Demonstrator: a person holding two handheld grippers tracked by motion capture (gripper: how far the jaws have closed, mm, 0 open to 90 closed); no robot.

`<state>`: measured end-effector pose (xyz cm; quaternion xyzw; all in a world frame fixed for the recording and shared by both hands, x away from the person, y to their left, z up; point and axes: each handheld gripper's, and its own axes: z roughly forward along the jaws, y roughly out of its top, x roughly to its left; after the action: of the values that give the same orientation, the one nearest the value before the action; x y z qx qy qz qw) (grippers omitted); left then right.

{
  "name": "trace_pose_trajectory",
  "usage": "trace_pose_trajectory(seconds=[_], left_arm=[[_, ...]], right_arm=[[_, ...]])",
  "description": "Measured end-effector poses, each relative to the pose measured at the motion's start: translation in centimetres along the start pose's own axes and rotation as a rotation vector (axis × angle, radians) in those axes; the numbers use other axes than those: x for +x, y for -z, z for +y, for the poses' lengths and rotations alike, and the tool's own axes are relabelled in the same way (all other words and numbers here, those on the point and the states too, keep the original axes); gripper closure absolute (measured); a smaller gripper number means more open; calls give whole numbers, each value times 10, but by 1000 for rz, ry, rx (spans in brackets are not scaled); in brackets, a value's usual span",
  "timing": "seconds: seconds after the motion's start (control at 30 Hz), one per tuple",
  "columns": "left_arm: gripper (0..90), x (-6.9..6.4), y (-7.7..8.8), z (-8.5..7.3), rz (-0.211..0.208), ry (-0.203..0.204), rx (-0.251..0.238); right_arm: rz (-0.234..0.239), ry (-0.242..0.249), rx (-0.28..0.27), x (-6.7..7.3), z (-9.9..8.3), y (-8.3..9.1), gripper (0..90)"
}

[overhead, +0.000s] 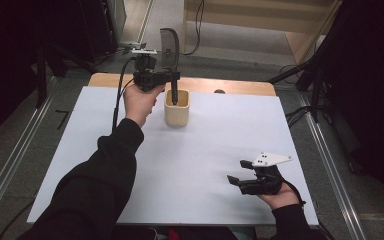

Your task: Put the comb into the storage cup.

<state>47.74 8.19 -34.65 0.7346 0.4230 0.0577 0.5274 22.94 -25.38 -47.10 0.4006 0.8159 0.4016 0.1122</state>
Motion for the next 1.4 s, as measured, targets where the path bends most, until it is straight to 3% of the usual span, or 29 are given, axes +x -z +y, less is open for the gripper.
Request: trace_pose_trajectory(seconds=[0.23, 0.37, 0.5, 0.63, 1.4], left_arm=[[725, 0, -6, 7, 30, -31, -3], [724, 0, -9, 9, 22, -18, -24], [724, 3, -14, 10, 34, -29, -23], [724, 7, -17, 8, 37, -17, -26], [724, 15, -31, -9, 69, -41, 4]], right_arm=[[2, 3, 4, -1, 0, 0, 245], [3, -1, 6, -1, 0, -1, 245], [7, 0, 0, 0, 0, -1, 245], [3, 1, -5, 0, 0, 1, 246], [2, -2, 11, -1, 0, -1, 245]])
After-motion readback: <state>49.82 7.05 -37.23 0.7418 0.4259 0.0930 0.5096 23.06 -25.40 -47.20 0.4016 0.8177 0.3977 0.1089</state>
